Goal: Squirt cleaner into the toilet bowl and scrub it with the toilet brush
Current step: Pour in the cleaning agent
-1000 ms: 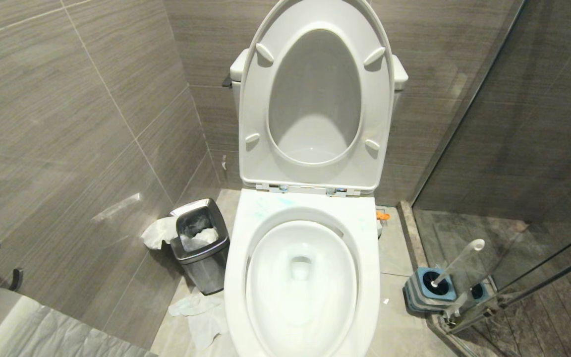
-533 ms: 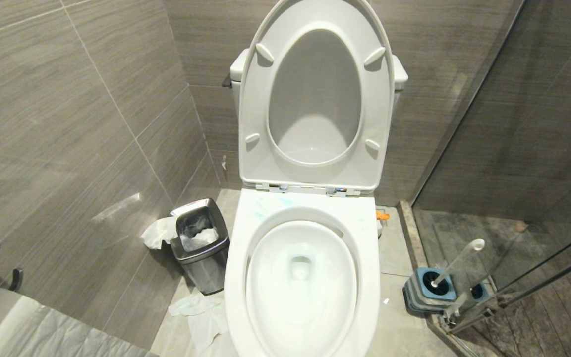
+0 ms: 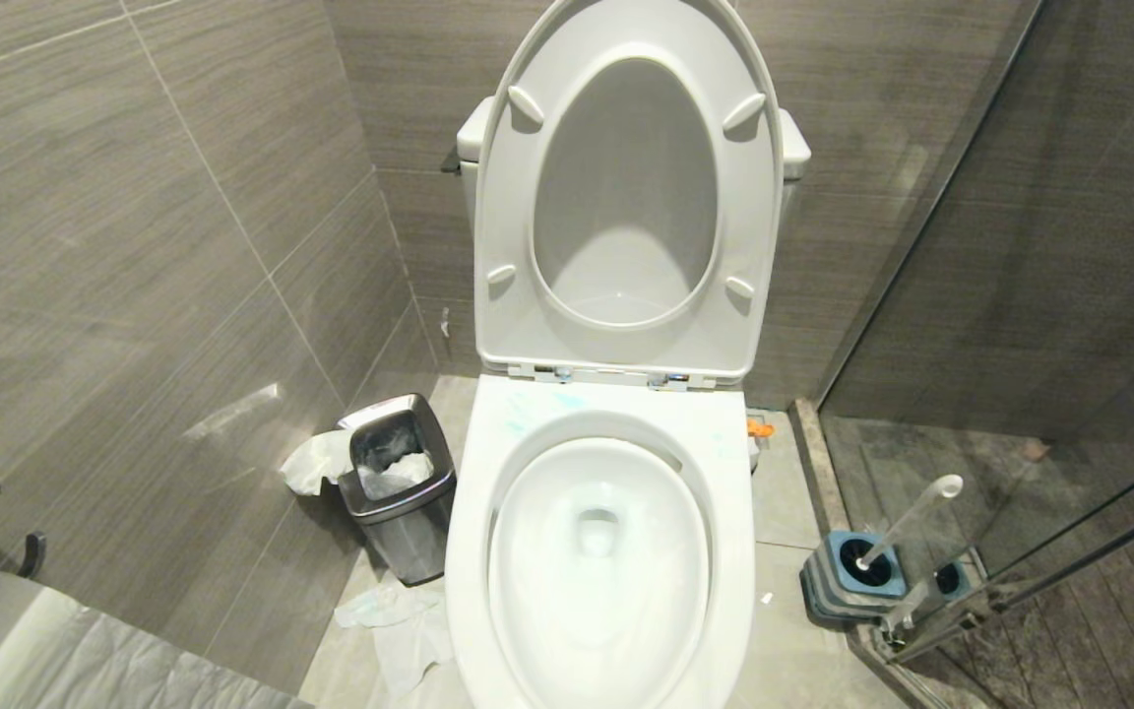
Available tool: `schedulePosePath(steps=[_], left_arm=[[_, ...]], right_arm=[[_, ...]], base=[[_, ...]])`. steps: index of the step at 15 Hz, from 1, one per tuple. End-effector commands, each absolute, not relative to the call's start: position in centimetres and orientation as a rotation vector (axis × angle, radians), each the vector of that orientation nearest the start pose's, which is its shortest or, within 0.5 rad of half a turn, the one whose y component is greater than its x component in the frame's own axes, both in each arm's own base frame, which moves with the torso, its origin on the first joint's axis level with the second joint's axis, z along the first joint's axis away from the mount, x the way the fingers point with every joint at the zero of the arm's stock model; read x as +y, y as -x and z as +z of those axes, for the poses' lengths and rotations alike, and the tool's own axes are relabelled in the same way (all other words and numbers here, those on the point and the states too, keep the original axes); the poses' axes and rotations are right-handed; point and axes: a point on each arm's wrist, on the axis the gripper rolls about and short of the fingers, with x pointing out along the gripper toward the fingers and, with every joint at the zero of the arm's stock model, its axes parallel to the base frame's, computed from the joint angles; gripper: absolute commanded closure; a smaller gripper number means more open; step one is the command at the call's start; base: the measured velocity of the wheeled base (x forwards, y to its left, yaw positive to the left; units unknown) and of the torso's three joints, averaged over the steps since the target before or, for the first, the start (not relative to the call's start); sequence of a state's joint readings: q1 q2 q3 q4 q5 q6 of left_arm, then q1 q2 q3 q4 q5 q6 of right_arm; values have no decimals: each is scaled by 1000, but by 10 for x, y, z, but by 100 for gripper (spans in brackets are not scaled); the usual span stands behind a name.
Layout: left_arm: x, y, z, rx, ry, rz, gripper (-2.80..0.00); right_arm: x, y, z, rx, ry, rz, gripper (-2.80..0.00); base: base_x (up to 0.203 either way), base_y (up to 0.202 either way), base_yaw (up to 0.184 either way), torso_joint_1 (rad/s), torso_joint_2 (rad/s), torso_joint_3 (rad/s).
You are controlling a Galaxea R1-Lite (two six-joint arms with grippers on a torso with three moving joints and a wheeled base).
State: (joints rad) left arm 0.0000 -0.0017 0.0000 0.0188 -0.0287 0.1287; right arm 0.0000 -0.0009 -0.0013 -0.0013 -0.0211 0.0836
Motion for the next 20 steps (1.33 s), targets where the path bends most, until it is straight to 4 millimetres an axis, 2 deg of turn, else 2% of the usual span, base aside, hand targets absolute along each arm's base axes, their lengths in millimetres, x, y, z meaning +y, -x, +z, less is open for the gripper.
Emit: schedulePosePath(steps=[1,8,20], left_arm=[[-1,23,74,19,-125,-35,0],[0,23,74,16,-10,-16,0],[0,23,74,14,-5,-3,0]], right_arm=[[0,23,76,-4,-84,-21,0],[0,23,76,-6,-84,-21,0],[0,23,76,-4,-84,-21,0]], base=[[0,0,0,0,0,0],[0,0,0,0,0,0],[0,0,0,0,0,0]])
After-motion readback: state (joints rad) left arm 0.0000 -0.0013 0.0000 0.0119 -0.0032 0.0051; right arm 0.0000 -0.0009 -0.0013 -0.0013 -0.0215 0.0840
